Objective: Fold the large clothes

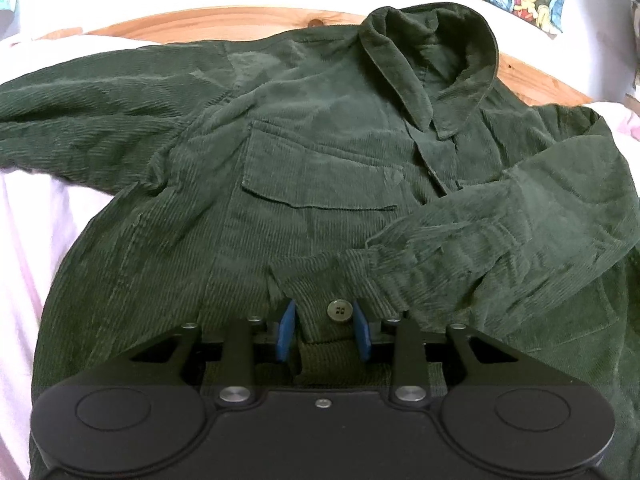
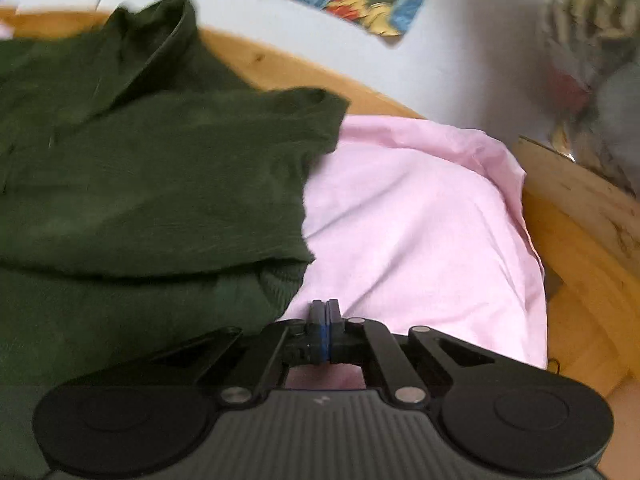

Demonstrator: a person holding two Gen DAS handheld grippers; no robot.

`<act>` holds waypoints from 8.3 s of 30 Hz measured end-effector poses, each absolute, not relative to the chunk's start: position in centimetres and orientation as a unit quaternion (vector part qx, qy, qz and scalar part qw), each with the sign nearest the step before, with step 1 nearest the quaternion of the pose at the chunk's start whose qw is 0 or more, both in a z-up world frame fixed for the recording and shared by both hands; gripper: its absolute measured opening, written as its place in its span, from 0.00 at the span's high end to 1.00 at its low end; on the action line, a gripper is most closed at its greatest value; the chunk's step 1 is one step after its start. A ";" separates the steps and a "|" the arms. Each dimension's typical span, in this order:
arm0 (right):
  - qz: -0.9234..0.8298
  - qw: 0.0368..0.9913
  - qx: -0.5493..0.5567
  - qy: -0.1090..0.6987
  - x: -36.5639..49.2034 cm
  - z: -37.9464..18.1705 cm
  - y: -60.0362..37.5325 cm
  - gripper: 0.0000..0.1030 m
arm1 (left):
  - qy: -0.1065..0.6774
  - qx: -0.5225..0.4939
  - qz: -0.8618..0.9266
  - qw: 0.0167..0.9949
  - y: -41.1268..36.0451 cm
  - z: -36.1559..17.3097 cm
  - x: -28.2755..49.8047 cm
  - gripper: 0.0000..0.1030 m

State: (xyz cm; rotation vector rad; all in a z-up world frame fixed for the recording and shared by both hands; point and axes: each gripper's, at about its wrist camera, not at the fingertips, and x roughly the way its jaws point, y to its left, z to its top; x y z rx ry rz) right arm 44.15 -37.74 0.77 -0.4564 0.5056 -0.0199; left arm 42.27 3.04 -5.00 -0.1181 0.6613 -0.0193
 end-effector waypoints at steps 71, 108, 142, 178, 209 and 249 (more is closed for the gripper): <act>0.062 0.970 0.124 0.200 29.1 -0.1 -36.4 0.03 | 0.248 0.122 -0.137 0.951 1.8 -0.8 37.5 0.18; 0.239 0.930 -0.006 0.281 30.2 3.7 -30.9 0.29 | 0.230 -0.032 -0.025 0.972 14.5 2.6 47.2 0.17; 0.181 0.955 -0.103 0.212 38.5 5.8 -27.6 0.82 | 0.327 -0.150 0.009 0.933 10.3 3.5 57.7 0.75; 0.126 0.964 -0.108 0.208 41.7 1.6 -27.4 0.05 | 0.297 -0.006 0.074 0.952 15.1 -2.4 45.9 0.36; 0.199 0.961 -0.175 0.084 49.6 9.6 -19.1 0.95 | 0.177 -0.089 -0.045 0.979 10.0 0.9 43.3 0.10; 0.196 0.962 -0.116 0.152 44.9 9.7 -25.3 0.95 | 0.138 0.082 -0.224 0.961 1.8 3.7 47.0 0.96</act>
